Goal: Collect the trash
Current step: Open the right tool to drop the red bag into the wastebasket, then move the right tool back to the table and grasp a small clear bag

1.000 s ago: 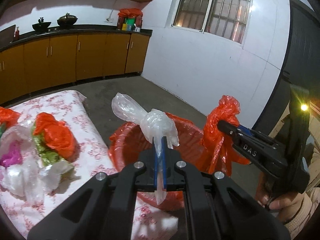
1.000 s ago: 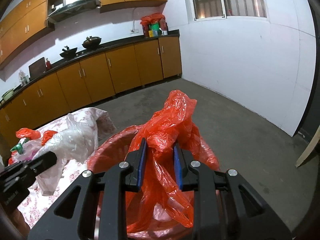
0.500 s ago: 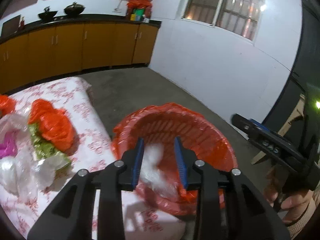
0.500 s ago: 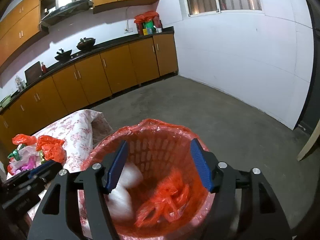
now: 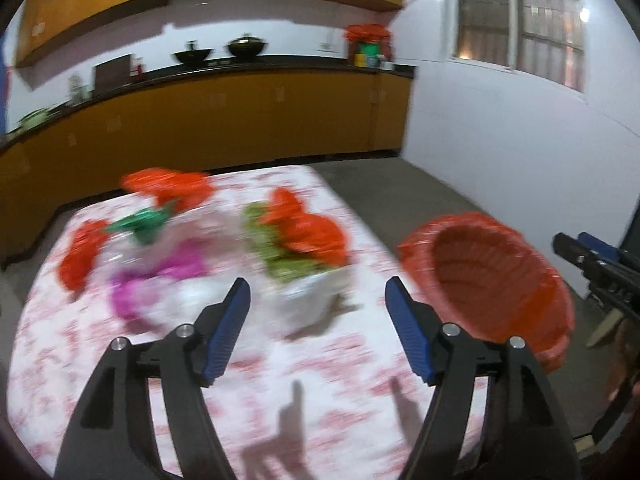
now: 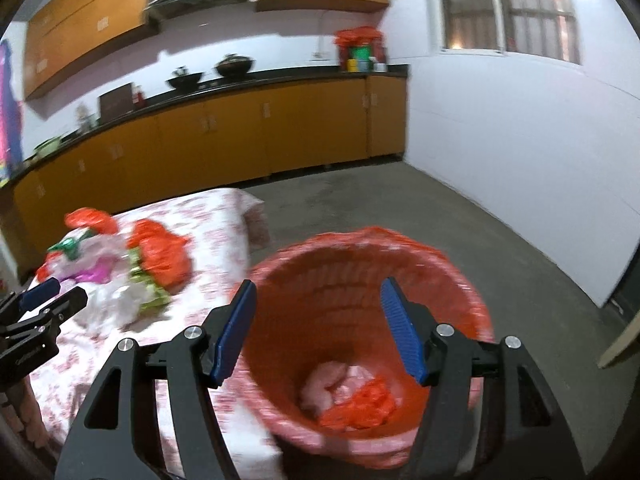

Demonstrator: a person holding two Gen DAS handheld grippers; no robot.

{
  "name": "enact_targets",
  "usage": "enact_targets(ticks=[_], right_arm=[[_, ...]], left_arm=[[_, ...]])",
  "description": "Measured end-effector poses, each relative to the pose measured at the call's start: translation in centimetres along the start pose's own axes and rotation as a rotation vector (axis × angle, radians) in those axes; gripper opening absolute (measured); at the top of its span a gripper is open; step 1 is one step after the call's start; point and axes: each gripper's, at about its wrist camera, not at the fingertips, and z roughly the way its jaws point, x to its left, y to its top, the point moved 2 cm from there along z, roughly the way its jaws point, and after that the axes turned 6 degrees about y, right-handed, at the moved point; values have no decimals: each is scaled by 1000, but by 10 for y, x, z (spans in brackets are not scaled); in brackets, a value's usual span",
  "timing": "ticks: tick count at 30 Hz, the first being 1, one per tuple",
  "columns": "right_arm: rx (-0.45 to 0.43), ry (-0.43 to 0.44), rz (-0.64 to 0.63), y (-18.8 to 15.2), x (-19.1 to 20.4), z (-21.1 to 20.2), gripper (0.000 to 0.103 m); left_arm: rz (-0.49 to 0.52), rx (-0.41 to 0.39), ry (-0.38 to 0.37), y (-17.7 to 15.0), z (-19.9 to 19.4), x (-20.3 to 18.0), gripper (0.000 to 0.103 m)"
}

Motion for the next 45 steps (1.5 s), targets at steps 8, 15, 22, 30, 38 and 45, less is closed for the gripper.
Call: enact_targets(ticks=[8, 15, 22, 30, 38, 45], right_arm=[[64, 97, -67, -5, 67, 30, 71], [81, 193, -88, -5, 129, 58, 71], [123, 197, -131, -15, 172, 95, 71], [223, 164, -144, -29, 182, 126, 62], [244, 191, -180, -37, 188, 127, 39], [240, 227, -186, -39, 187, 119, 29]], left_arm=[[-108, 6, 149, -14, -11, 79, 75], [-194, 1, 233, -26, -19, 132, 78], [-254, 3, 276, -36, -25, 169, 78], [-297, 22, 289, -47, -21, 189, 78], [-308, 40, 262, -49, -14, 187, 78], [-282, 40, 231, -42, -9, 172, 78]])
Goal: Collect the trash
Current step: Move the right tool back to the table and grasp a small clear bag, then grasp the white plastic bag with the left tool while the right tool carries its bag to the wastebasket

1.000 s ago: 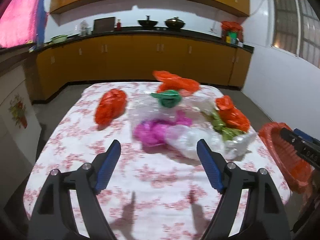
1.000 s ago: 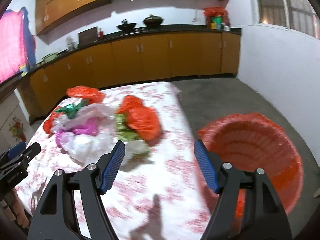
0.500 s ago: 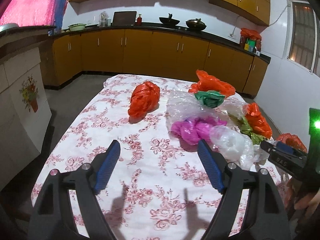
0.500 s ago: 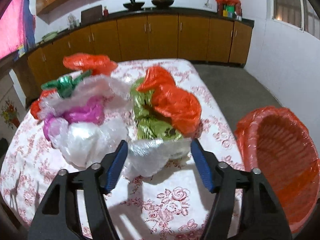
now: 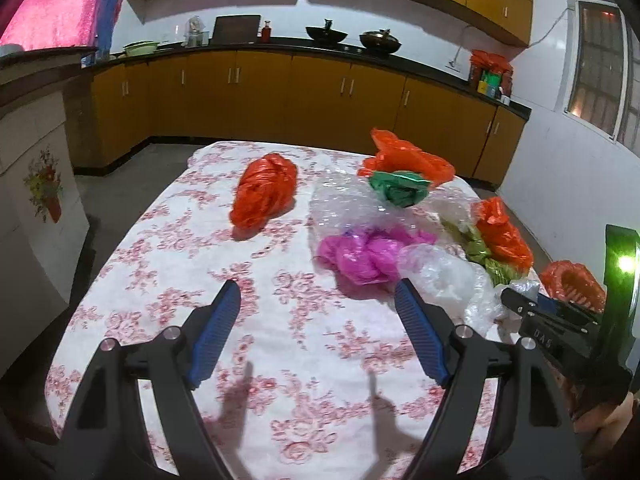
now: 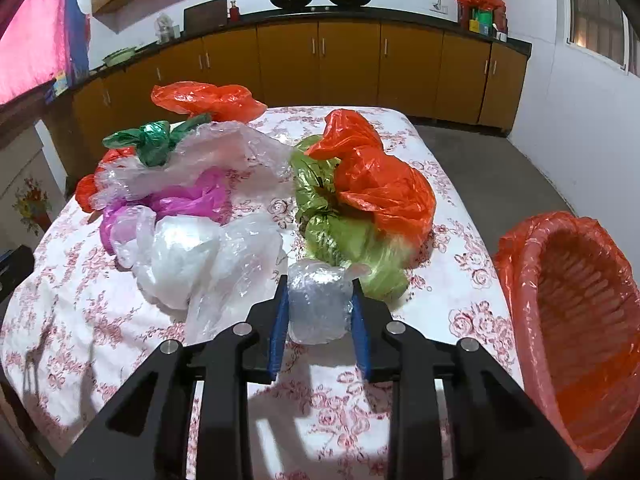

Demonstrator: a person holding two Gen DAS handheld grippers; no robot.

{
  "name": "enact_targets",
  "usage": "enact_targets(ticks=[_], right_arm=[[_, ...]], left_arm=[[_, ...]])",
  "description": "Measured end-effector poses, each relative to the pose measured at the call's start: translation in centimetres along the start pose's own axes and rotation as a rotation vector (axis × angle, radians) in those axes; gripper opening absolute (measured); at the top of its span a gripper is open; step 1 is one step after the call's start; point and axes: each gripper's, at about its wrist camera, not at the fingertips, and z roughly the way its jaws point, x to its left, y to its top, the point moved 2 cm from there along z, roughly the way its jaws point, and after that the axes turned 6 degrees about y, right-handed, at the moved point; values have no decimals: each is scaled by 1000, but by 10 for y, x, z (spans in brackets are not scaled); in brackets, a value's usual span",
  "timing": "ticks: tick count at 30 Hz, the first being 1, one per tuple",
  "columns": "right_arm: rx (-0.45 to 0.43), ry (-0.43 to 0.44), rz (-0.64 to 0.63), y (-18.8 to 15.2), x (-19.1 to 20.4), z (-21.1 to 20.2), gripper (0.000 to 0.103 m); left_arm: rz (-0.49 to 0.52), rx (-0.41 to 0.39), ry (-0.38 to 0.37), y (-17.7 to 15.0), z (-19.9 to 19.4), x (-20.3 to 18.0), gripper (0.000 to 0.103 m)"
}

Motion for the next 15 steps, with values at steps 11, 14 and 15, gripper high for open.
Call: enact_targets(ticks=[11, 14, 15], right_arm=[[-42, -33, 54, -19, -37, -46, 28], [-42, -50, 78, -22, -51, -54, 28], [-42, -54, 85, -23, -55, -55, 28]], left_arm=[[101, 21, -110, 9, 15, -71, 78], [132, 37, -126, 10, 26, -94, 78], [149, 47, -125, 10, 32, -103, 78]])
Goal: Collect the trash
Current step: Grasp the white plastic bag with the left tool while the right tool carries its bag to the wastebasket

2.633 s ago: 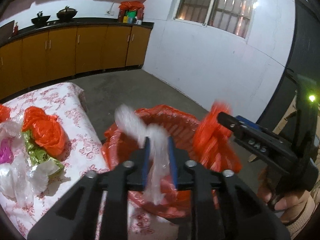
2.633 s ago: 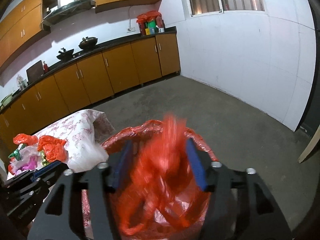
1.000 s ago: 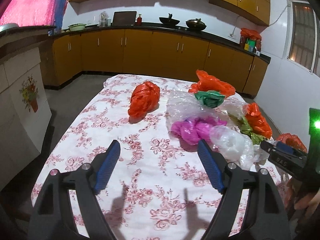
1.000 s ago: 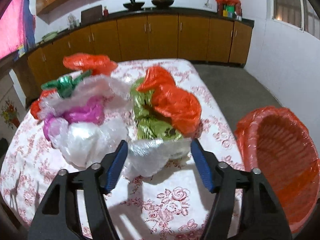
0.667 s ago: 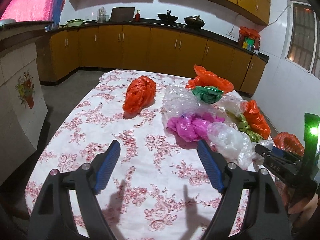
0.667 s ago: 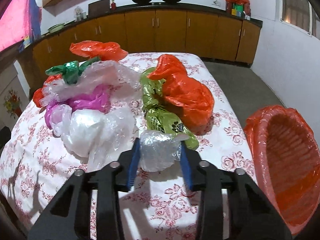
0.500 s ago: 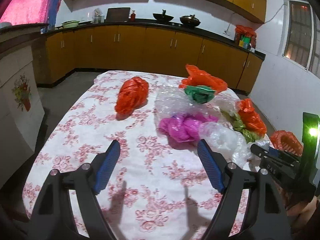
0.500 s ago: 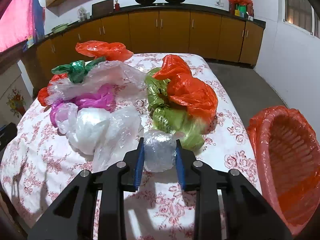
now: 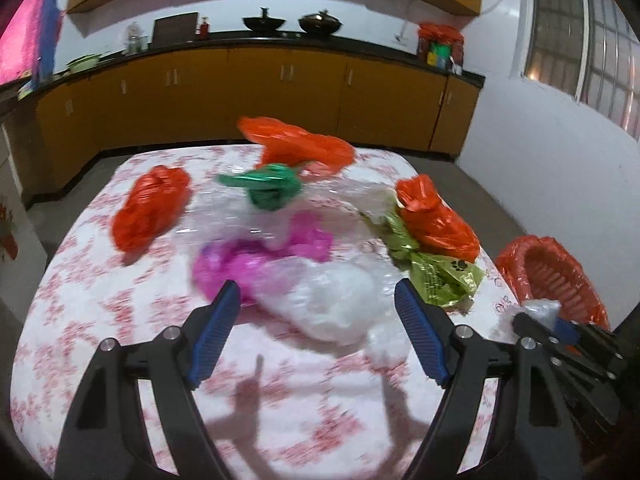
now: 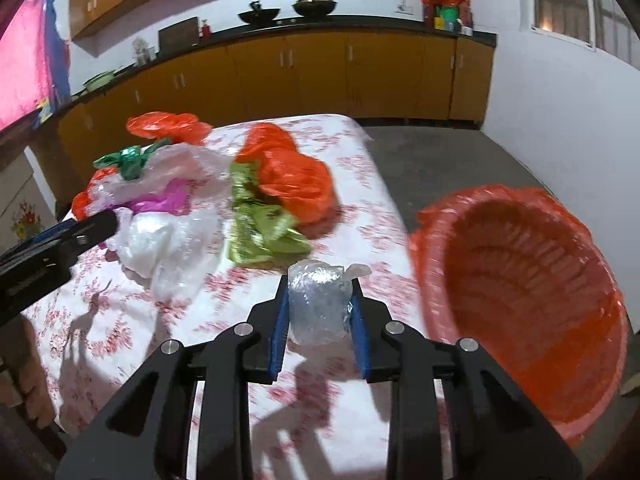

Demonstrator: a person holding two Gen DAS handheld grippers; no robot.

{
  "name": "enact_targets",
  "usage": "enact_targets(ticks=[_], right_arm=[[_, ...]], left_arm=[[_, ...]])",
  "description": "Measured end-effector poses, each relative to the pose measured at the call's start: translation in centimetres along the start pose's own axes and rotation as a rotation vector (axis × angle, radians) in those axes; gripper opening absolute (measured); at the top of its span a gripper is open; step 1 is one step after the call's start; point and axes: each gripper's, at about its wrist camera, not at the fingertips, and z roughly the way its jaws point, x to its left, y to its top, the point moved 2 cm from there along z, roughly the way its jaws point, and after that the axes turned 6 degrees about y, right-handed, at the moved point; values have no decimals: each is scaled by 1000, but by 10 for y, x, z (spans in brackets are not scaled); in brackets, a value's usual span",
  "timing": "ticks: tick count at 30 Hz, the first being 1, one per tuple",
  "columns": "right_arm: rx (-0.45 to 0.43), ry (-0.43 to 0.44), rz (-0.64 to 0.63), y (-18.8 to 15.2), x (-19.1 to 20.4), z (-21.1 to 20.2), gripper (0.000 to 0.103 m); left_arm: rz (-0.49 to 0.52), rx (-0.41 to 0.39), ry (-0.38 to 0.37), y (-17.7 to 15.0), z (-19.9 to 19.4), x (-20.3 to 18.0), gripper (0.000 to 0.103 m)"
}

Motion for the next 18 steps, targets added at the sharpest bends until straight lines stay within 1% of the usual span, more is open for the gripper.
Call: enact_targets(ticks=[3, 6, 7, 9, 11, 12, 13, 14, 15, 16, 18], right_arm=[[-1, -11, 22, -2, -11, -4, 28], [-1, -15, 39, -3, -20, -7, 28], [1, -14, 46, -3, -22, -7, 28], [0, -10, 53, -3, -24, -7, 28], [-3, -6, 55, -4, -25, -8, 28], [-4, -4, 56, -4, -25, -8, 28], [-6, -1, 59, -3, -26, -8, 28], [-7, 1, 60, -3, -26, -8, 28], [-8, 1, 61, -3, -26, -8, 28], [-10, 3, 64, -3, -26, -8, 28], [-10, 5, 67, -3, -26, -8, 28]], left_arm=[[41, 20, 8, 2, 16, -15, 78], [60, 68, 18, 1, 36, -24, 78], [64, 99, 18, -1, 45, -27, 78], [67, 134, 12, -5, 53, -29, 73], [71, 164, 0, -8, 60, -31, 67], [72, 173, -6, -9, 62, -31, 65], [68, 188, -19, -10, 65, -32, 60], [63, 192, -26, -11, 65, -32, 54], [57, 195, -37, -11, 66, -32, 51], [54, 197, -46, -11, 67, -32, 44], [58, 193, -56, -10, 67, -33, 39]])
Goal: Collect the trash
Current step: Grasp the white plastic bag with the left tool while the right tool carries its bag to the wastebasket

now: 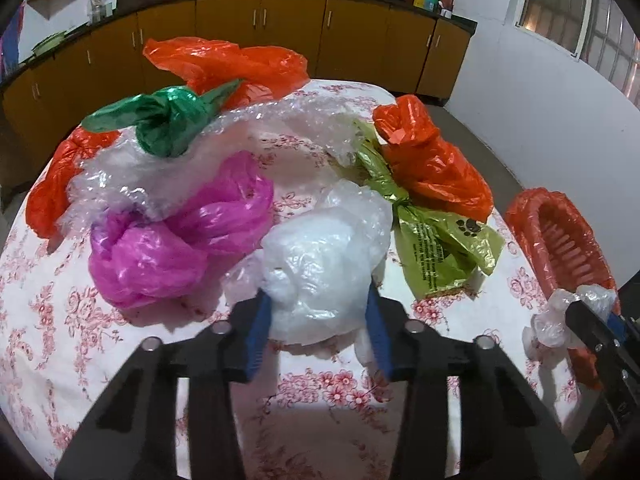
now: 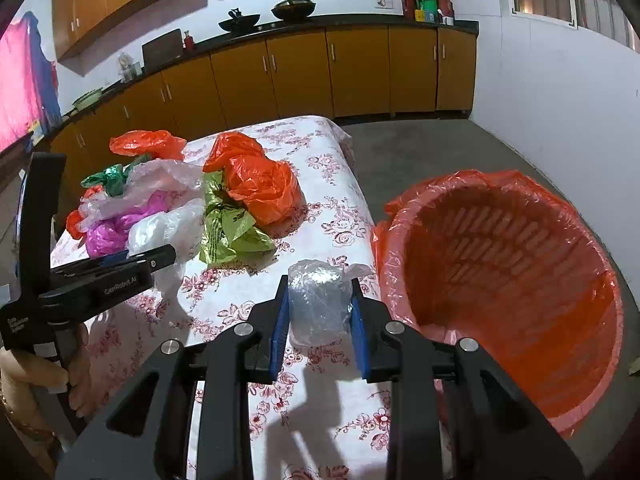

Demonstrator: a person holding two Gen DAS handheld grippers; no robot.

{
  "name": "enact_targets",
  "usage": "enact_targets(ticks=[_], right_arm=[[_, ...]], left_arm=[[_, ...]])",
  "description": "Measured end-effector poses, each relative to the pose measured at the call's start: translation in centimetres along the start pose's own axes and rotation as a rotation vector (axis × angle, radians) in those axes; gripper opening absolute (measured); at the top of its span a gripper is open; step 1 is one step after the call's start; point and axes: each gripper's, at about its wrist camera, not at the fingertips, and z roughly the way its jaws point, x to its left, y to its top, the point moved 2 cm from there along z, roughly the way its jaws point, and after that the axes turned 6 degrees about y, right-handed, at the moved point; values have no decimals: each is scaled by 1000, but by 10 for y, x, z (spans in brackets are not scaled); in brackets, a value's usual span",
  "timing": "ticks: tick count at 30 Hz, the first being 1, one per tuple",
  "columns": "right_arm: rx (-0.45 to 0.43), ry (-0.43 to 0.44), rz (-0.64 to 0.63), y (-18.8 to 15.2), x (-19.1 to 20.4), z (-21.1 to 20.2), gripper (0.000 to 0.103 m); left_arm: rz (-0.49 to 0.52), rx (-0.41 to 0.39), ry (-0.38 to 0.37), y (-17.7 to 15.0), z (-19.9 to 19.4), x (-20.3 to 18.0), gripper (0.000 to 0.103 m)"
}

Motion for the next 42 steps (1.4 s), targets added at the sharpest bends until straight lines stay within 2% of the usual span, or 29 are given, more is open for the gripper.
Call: enact_targets(ticks=[5, 19, 29, 42], right_arm=[[-3, 0, 2, -1, -1, -4, 28], [-63, 8, 9, 8, -4, -36, 28], [-120, -63, 17, 10, -25, -62, 28], [-157, -144, 92, 8, -71, -84, 28]], left_arm=[[1, -14, -14, 1, -5, -1, 30], [-7, -95, -52, -1, -60, 5, 30], [53, -153, -63, 0, -93, -28, 30], [141, -176, -118, 0, -106, -81, 31]])
